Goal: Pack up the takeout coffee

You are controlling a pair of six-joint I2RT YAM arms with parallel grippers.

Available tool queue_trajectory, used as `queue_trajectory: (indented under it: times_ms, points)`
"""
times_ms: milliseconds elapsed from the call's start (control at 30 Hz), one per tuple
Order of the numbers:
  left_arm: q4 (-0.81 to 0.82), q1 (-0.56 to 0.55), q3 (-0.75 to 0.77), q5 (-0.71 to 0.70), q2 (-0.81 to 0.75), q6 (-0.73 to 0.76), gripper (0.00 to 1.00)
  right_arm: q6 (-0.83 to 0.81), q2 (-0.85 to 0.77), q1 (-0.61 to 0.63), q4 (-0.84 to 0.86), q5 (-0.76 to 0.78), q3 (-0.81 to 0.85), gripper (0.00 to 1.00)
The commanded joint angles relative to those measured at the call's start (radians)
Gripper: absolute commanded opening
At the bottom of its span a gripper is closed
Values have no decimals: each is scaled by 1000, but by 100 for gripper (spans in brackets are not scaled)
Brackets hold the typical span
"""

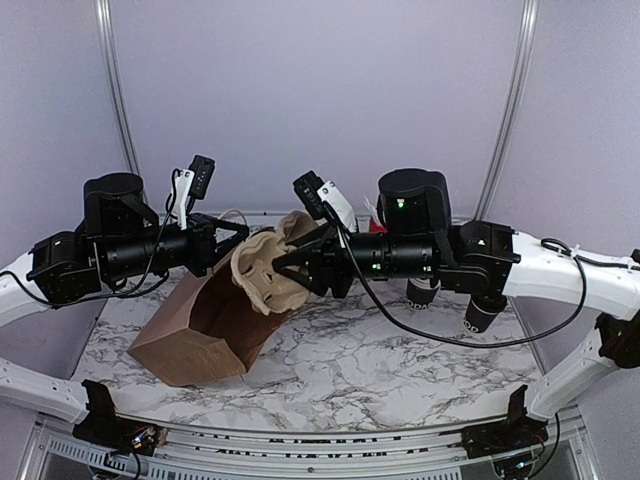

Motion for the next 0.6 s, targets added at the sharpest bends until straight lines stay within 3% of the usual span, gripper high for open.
queue_trajectory:
  times_ms: [0,300,567]
  points:
    - [54,-16,38,15,-4,-16,0,-15,22,8,158,-191,-14,46]
    - [80,-22,47,144,-19,-19,0,-5,26,-9,348,-339,-136,46]
    - [88,-34,39,272,-31,-8,0,22,40,-67,353,-396,-176,45]
